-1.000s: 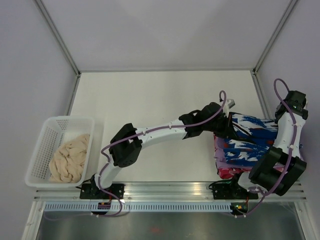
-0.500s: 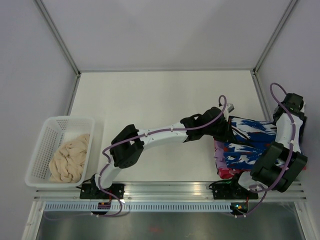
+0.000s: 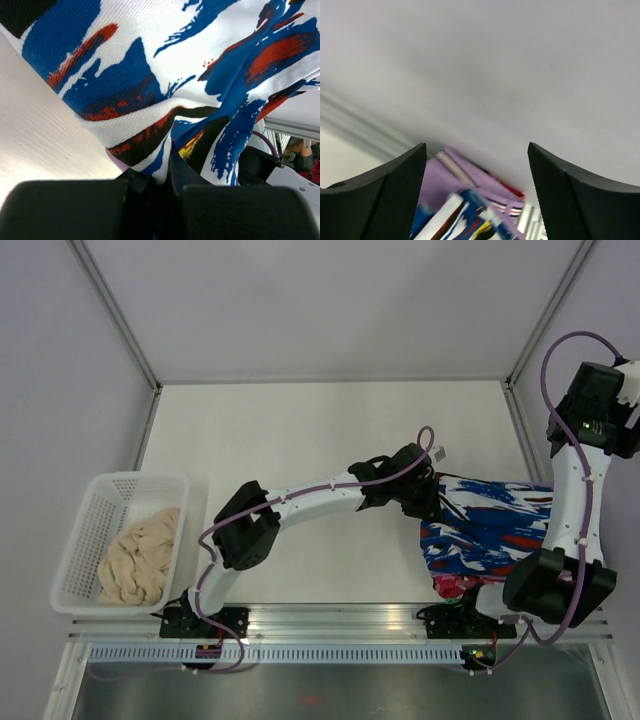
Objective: Fold and stack the trousers
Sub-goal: Neatly place the folded trousers to the corner
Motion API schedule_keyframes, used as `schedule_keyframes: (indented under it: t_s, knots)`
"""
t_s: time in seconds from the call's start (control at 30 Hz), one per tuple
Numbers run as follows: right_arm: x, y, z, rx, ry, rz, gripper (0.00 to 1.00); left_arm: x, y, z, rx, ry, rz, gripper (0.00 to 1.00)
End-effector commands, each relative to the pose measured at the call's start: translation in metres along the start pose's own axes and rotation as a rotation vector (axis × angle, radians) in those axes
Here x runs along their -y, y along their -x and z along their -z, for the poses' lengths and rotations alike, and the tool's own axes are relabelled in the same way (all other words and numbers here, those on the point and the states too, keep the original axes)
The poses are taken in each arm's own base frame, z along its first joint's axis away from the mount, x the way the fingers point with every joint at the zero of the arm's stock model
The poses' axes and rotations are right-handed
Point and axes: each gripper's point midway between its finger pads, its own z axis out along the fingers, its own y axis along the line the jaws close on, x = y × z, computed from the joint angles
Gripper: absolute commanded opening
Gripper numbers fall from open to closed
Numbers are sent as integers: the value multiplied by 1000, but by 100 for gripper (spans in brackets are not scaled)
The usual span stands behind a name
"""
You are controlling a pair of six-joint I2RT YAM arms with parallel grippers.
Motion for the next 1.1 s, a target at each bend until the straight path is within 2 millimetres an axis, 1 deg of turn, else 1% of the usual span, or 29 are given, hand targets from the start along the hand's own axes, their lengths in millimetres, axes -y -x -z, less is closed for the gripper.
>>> schedule_keyframes:
  t_s: [0.0, 0.03, 0.07, 0.1, 0.13, 0.17, 0.2, 0.23, 0.3, 0.33, 0.37, 0.4, 0.43, 0.47, 0.5, 0.53, 0.57, 0.6, 0.67, 0.7, 0.77, 0.8, 0.87, 0.9, 0.93, 0.97, 1.0, 1.03, 1.07]
  knots:
    - [-13, 3, 36, 10, 160, -86, 86, 15, 0, 31, -28, -26, -59, 2]
    - [-16, -8, 46, -4, 205, -112, 86, 16, 0, 31, -26, -27, -63, 2]
    - [-15, -20, 49, -34, 212, -93, 86, 16, 0, 31, -26, -27, -65, 2]
    - [-13, -29, 52, -48, 214, -83, 87, 16, 0, 32, -27, -26, -66, 2]
    - [-11, -45, 54, -70, 224, -41, 87, 16, 1, 32, -25, -28, -68, 6]
    - [-9, -58, 55, -96, 218, -11, 88, 18, 2, 34, -20, -29, -71, 14]
    - [-7, -67, 55, -109, 207, -6, 90, 16, 2, 35, -21, -20, -68, 29]
    - [-9, -84, 56, -134, 214, 7, 91, 14, 5, 37, -11, -9, -68, 62]
    - [-15, -101, 58, -179, 245, 36, 91, 17, 12, 49, 17, 1, -80, 87]
    - [-20, -114, 58, -203, 268, 55, 91, 14, 15, 53, 34, 17, -88, 92]
    - [-22, -120, 58, -210, 275, 75, 91, 20, 23, 65, 63, 9, -98, 96]
    - [-22, -125, 57, -216, 277, 93, 91, 21, 26, 70, 75, 9, -106, 98]
    - [-22, -137, 56, -234, 268, 128, 91, 20, 30, 76, 87, 14, -116, 99]
    - [-20, -142, 54, -235, 258, 151, 91, 18, 36, 83, 100, 17, -113, 99]
    - [-17, -146, 52, -230, 249, 192, 91, 23, 42, 94, 122, 7, -115, 99]
    - [-13, -159, 50, -241, 223, 231, 88, 22, 45, 99, 126, 7, -114, 99]
    - [-12, -160, 48, -243, 224, 259, 86, 20, 52, 106, 143, 8, -112, 99]
    - [-15, -159, 46, -246, 228, 269, 86, 23, 56, 116, 160, -3, -119, 99]
    - [-19, -162, 42, -256, 231, 300, 83, 24, 60, 125, 162, -18, -146, 98]
    - [-19, -164, 37, -270, 204, 333, 76, 27, 62, 130, 165, -29, -168, 97]
    - [-20, -168, 33, -287, 190, 361, 74, 26, 61, 135, 160, -28, -189, 96]
    - [-19, -175, 30, -308, 174, 397, 74, 25, 61, 136, 159, -26, -201, 95]
    - [-13, -184, 27, -341, 144, 439, 78, 17, 61, 140, 149, 2, -209, 95]
    - [-8, -193, 24, -372, 126, 448, 85, 14, 61, 141, 142, 2, -204, 95]
    - [-3, -197, 22, -393, 116, 445, 89, 6, 65, 145, 142, 14, -190, 95]
    - [6, -202, 17, -422, 97, 421, 91, 1, 67, 147, 140, 20, -181, 95]
    - [3, -203, 16, -429, 144, 398, 94, -2, 69, 150, 136, 13, -171, 95]
    - [2, -200, 14, -421, 182, 403, 95, -11, 77, 155, 148, 22, -157, 95]
    - [-8, -201, 15, -421, 288, 361, 95, -15, 78, 158, 147, 25, -145, 95]
